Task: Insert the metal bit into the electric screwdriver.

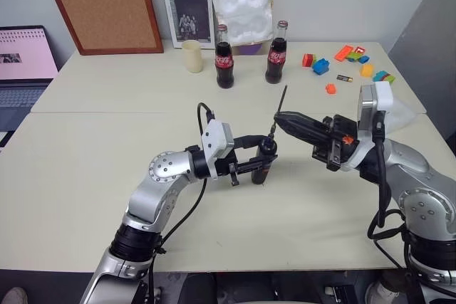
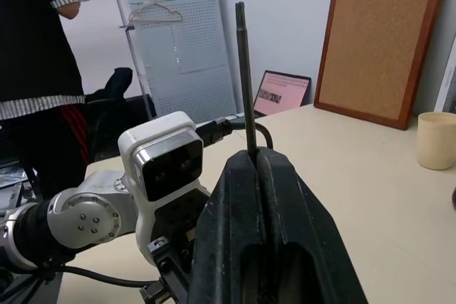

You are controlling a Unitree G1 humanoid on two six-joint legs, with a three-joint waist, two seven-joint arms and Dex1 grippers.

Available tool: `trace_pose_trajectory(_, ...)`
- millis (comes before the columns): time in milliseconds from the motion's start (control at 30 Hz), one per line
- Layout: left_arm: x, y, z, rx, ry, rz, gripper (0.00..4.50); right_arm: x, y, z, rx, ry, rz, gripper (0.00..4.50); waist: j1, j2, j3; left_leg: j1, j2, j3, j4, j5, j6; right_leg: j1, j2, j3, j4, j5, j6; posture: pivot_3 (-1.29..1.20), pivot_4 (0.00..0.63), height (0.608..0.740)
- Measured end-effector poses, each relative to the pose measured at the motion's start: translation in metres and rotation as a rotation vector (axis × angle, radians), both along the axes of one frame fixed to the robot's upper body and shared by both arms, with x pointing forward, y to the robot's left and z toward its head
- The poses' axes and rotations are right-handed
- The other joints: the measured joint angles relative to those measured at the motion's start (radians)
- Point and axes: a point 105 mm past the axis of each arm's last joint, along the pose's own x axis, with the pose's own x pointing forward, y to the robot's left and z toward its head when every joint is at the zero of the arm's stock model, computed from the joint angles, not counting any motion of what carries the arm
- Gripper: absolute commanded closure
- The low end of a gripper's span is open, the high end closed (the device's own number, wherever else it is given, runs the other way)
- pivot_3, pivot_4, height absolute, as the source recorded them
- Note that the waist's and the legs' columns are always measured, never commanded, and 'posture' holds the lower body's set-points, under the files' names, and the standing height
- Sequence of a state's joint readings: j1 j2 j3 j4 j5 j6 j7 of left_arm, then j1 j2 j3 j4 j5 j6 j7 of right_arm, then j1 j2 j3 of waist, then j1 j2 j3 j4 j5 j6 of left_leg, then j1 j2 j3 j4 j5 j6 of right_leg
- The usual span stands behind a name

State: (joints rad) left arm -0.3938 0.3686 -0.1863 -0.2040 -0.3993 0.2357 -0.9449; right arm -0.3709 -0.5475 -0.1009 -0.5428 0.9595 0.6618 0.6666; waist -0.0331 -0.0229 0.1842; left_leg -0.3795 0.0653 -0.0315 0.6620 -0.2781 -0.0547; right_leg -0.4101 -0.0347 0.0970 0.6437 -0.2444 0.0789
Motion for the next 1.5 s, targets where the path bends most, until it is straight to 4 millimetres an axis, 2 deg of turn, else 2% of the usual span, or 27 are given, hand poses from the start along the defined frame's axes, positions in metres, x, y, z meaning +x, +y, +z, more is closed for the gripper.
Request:
trace_pose_trajectory(500, 0.002, 0.005, 0.000, -0.014, 0.017, 0.016, 2.86, -0.002, 0.000, 0.001, -0.048, 0.019, -0.004, 4.50, 0.000, 0.000, 0.000, 0.000, 0.000, 0.000, 0.000, 0.000, 0.000, 0.000, 0.000, 0.000, 0.000, -0.003, 0.004, 0.00, 0.150, 0.740)
trace_pose_trajectory(733, 0.000, 0.004, -0.001, -0.005, 0.000, 0.012, 2.86, -0.003, 0.007, 0.007, -0.139, -0.027, -0.008, 4.50, 0.000, 0.000, 0.000, 0.000, 0.000, 0.000, 0.000, 0.000, 0.000, 0.000, 0.000, 0.000, 0.000, -0.003, 0.004, 0.00, 0.150, 0.740)
trace_pose_trajectory(1033, 0.000, 0.004, -0.001, -0.002, -0.003, 0.013, 2.86, -0.003, 0.005, 0.009, -0.223, -0.043, -0.005, 4.50, 0.000, 0.000, 0.000, 0.000, 0.000, 0.000, 0.000, 0.000, 0.000, 0.000, 0.000, 0.000, 0.000, -0.003, 0.004, 0.00, 0.150, 0.740)
trace_pose_trajectory(1500, -0.001, 0.001, -0.001, 0.000, -0.013, -0.001, 2.86, 0.002, 0.011, 0.004, -0.237, 0.044, -0.027, 4.50, 0.001, 0.000, 0.000, -0.001, 0.000, 0.000, 0.000, 0.000, 0.000, 0.000, 0.000, 0.000, -0.001, -0.004, 0.004, 0.00, 0.150, 0.740)
